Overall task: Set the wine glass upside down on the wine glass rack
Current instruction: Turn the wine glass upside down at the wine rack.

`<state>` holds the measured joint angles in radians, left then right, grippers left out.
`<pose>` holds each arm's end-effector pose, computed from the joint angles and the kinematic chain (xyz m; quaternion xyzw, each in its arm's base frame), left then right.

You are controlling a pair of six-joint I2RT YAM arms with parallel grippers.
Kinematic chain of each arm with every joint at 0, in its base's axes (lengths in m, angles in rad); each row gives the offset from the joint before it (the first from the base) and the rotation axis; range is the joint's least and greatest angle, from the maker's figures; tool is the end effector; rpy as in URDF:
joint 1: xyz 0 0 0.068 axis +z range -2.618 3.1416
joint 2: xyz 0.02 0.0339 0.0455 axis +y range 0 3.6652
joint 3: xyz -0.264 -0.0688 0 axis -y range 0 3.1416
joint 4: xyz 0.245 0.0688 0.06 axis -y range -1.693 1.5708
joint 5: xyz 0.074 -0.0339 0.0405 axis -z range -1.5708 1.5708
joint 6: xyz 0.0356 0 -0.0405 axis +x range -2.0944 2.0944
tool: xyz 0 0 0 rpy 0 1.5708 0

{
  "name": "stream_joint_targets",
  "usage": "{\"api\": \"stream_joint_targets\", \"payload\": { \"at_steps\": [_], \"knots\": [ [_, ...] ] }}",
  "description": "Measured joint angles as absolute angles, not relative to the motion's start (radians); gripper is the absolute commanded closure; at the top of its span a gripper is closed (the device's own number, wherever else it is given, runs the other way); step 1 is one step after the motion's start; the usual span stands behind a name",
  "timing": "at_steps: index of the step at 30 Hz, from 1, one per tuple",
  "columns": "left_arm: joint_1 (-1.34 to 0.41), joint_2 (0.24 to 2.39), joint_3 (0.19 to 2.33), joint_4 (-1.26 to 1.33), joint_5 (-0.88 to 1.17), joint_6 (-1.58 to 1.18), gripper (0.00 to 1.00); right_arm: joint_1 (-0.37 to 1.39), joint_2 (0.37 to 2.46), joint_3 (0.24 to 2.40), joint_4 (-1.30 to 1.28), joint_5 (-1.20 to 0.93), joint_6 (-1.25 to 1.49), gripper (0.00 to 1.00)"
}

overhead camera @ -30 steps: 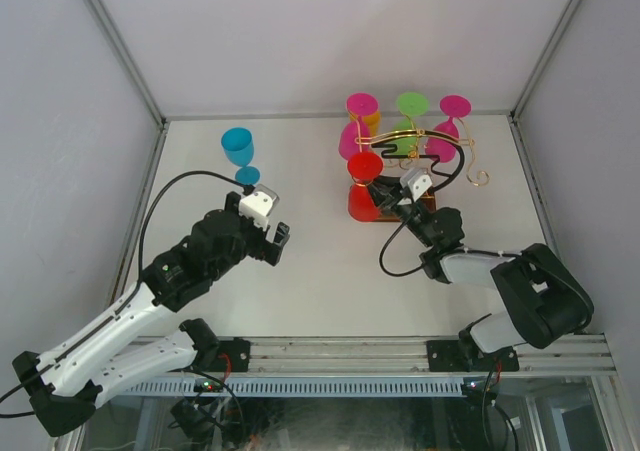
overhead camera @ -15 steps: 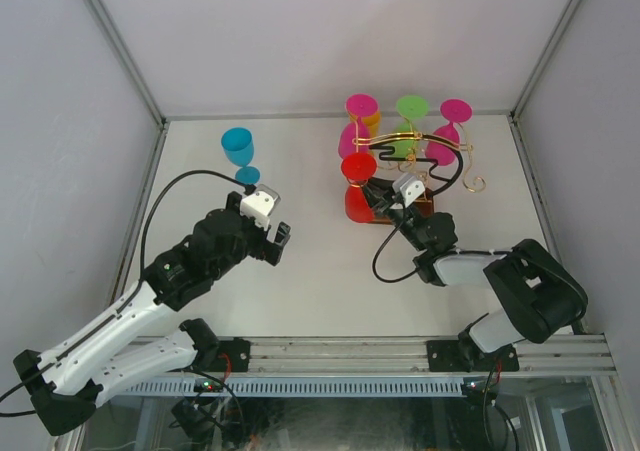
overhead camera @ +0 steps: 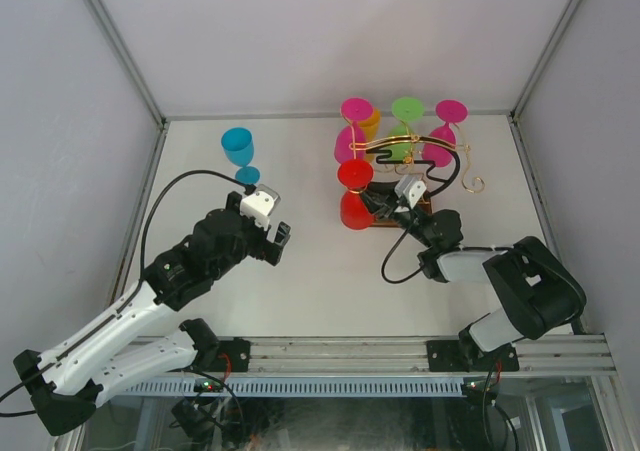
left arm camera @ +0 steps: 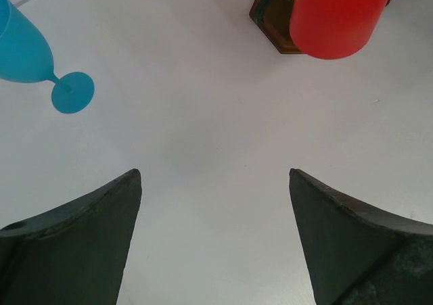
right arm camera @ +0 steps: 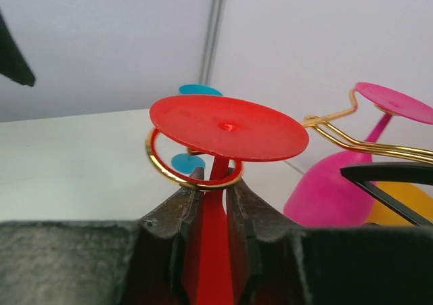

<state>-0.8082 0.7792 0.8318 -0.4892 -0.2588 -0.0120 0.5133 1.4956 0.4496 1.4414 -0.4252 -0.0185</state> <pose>0.1254 -0.1180 0.3260 0.2604 0.7979 -0.1126 0.5319 0.2307 0.1469 0.2358 -0.3118 0.4768 0.3126 0.7601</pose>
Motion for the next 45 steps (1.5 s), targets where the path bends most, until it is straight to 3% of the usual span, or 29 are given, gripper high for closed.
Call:
{"api": "stream_joint_targets", "payload": {
  "at_steps": [10,20,31,39,45],
  "knots": [
    [-0.808,0.780,0.832,-0.489,-0.259,-0.009,0.07,0.482,1.502,0.463,1.447,-0.622,0.045,0.80],
    [-0.804,0.788,0.832,-0.489,-0.259,-0.009,0.08,0.471,1.503,0.469,1.455,-0.695,0.069,0.98],
    [-0.804,0.777,0.832,-0.476,-0.239,-0.038,0.07,0.443,1.503,0.469,1.455,-0.724,0.094,0.97],
    [-0.802,0.756,0.833,-0.245,-0.161,-0.228,0.06,0.429,1.503,0.469,1.446,-0.723,0.093,0.97],
    [-0.801,0.908,0.897,-0.082,-0.107,-0.361,0.07,0.426,1.503,0.469,1.440,-0.716,0.090,0.97]
  ]
}}
